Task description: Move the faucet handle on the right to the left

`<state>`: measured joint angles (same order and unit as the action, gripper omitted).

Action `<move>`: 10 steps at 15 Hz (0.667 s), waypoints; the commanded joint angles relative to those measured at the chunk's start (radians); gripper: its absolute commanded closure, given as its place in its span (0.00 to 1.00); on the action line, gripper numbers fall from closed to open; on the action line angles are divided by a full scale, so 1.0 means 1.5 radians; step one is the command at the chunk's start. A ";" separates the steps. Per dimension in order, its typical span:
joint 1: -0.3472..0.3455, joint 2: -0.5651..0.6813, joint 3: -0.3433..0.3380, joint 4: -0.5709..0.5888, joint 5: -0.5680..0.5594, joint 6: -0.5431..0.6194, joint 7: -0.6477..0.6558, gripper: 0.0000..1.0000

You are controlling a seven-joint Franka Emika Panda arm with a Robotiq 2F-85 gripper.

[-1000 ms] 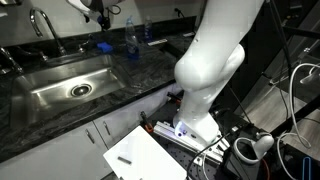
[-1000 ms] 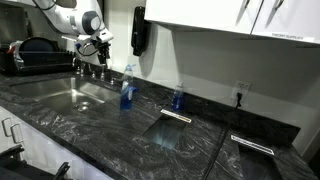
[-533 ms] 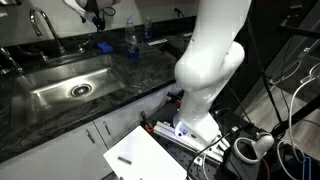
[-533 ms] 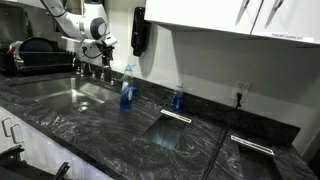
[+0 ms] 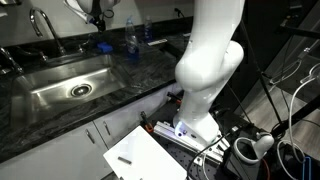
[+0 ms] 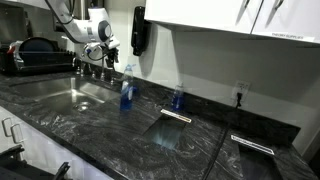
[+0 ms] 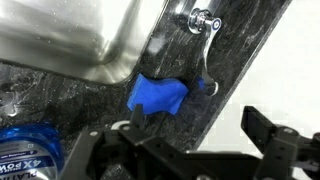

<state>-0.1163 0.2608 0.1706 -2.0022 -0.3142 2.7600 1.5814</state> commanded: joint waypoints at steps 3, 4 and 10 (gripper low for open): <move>0.063 0.004 -0.063 0.007 0.039 -0.002 -0.027 0.00; 0.068 0.009 -0.068 0.014 0.031 -0.007 -0.016 0.00; 0.141 0.033 -0.138 0.017 0.038 -0.006 0.002 0.00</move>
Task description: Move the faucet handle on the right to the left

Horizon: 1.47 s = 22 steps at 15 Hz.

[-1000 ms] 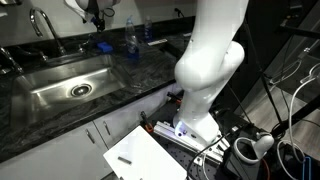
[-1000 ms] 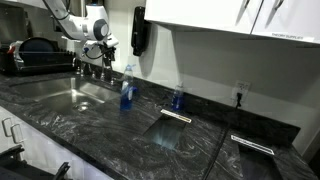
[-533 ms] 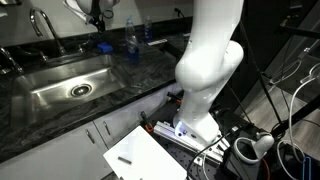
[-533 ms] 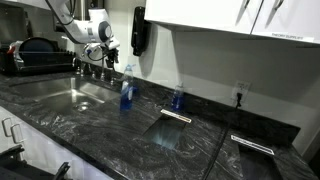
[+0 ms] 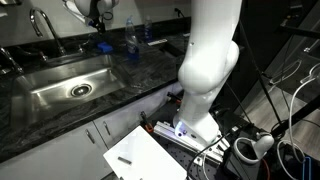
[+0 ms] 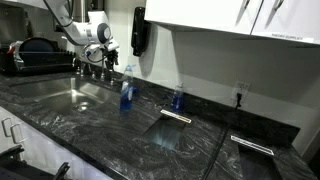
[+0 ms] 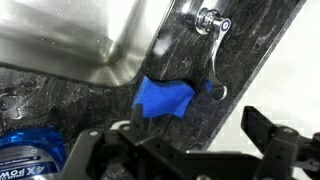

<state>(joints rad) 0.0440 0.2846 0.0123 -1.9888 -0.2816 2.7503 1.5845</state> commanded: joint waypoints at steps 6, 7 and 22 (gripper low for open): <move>0.060 0.039 -0.059 0.010 0.041 0.036 0.000 0.00; 0.061 0.043 -0.061 0.011 0.046 0.047 -0.004 0.00; 0.062 0.044 -0.067 0.001 0.043 0.070 -0.001 0.00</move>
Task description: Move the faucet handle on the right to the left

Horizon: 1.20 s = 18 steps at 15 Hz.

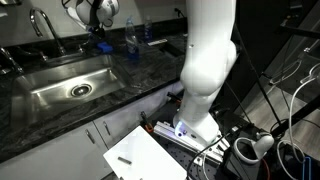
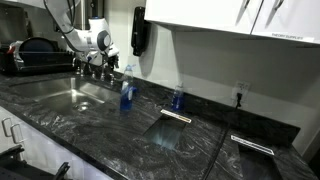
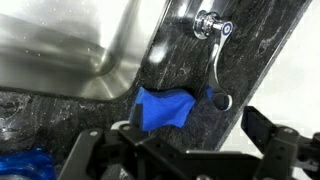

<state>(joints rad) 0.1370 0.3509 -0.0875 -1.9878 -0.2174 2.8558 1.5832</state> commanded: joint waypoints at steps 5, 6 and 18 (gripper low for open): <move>0.003 0.021 0.002 0.021 -0.005 0.004 -0.001 0.00; 0.004 0.027 0.004 0.027 -0.004 0.001 -0.001 0.00; 0.032 0.126 -0.041 0.137 -0.036 0.043 0.046 0.00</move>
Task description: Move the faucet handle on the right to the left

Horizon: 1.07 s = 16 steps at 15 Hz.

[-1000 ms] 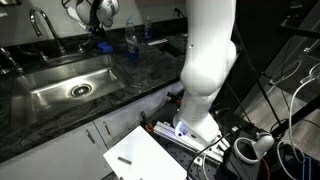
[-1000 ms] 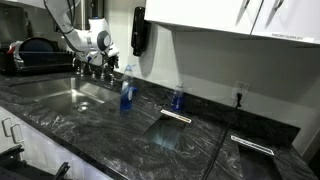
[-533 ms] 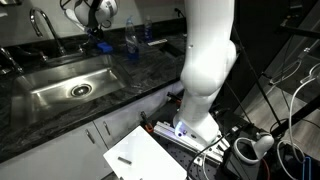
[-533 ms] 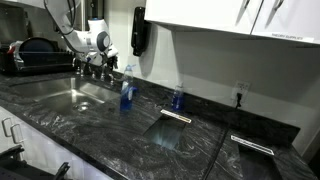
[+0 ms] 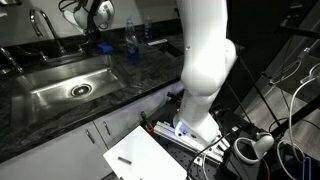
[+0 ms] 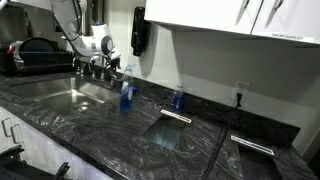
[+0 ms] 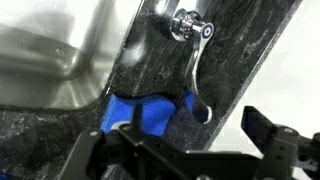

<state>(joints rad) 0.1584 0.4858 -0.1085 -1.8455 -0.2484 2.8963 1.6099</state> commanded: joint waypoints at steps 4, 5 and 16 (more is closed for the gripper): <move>0.051 0.065 -0.076 0.082 -0.042 -0.013 0.073 0.00; 0.055 0.073 -0.083 0.089 -0.045 -0.015 0.080 0.00; 0.098 0.135 -0.132 0.150 0.014 -0.065 0.065 0.34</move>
<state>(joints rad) 0.2911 0.6537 -0.2915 -1.6711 -0.2531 2.8444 1.7059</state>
